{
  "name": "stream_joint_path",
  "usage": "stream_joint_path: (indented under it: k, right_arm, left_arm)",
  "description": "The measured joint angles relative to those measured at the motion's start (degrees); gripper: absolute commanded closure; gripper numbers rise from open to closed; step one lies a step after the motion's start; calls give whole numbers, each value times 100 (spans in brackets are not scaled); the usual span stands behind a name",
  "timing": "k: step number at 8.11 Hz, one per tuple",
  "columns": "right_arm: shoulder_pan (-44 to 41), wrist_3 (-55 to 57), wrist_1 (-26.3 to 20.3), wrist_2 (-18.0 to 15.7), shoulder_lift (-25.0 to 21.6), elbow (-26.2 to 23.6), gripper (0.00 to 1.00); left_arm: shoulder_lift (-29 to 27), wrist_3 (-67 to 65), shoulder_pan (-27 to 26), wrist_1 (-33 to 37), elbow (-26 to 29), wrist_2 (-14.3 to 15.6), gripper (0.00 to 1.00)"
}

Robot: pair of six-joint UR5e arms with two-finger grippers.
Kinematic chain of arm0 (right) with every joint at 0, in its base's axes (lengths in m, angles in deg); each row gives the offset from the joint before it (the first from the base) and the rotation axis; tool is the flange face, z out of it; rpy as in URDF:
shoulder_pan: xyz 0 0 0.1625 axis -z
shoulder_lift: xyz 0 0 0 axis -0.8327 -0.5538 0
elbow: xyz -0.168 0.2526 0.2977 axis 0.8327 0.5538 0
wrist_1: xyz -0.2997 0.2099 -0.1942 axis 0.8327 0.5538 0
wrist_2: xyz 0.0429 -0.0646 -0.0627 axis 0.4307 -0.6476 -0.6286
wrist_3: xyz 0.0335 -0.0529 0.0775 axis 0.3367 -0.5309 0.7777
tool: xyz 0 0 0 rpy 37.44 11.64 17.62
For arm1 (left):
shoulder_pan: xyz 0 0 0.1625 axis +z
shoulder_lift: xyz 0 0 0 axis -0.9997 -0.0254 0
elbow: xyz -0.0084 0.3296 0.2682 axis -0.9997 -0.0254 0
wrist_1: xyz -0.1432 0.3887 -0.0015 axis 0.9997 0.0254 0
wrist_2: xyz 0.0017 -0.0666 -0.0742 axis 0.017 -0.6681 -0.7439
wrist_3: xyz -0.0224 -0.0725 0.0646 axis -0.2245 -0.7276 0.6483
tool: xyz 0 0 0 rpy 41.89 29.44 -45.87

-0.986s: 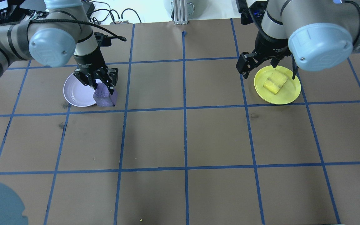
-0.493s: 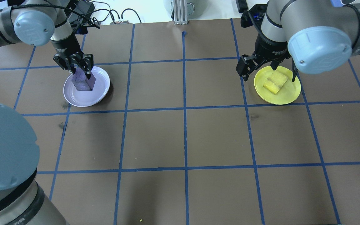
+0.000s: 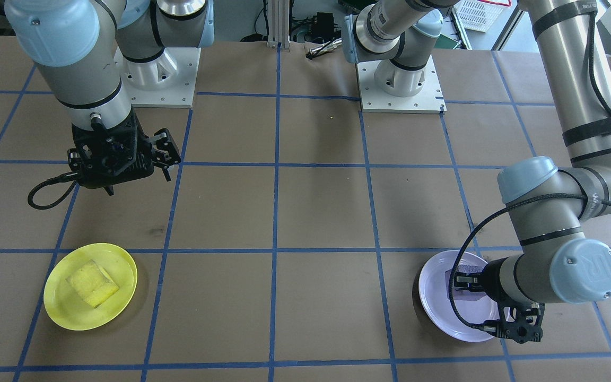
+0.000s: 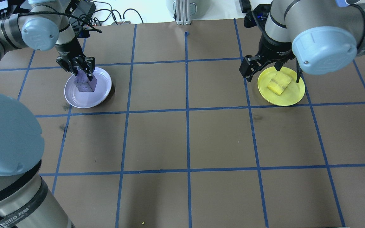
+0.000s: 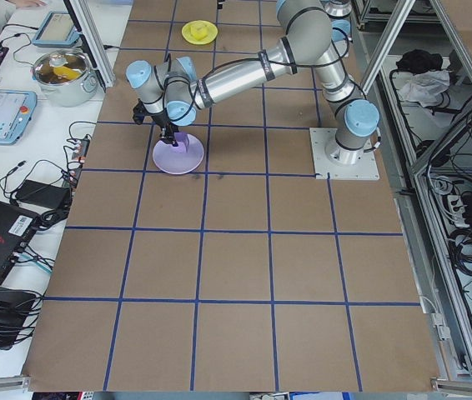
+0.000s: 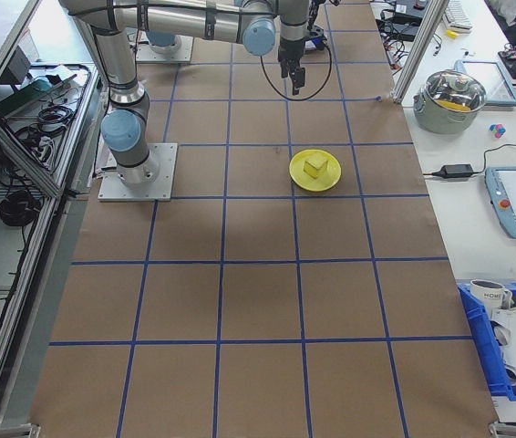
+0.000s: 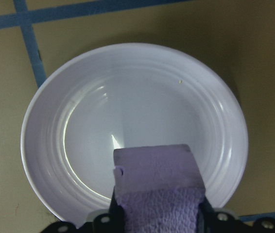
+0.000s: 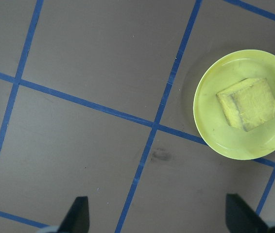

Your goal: Sort blocks by color into plates

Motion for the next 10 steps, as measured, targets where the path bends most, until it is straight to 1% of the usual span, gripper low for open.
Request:
stream_joint_path:
  k: [1, 3, 7, 8, 10]
  right_arm:
    - [1, 0, 0, 0, 0, 0, 0]
    - [0, -4, 0, 0, 0, 0, 0]
    - [-1, -5, 0, 0, 0, 0, 0]
    - [-1, -2, 0, 0, 0, 0, 0]
    - [-1, -10, 6, -8, 0, 0, 0]
  left_arm:
    - [-21, 2, 2, -140, -29, 1, 1]
    - [-23, -11, 8, -427, -69, -40, 0]
    - [69, -47, 10, -472, -43, -62, 0]
    - [219, -64, -20, -378, -24, -57, 0]
    - [759, -449, -175, 33, -48, -50, 0]
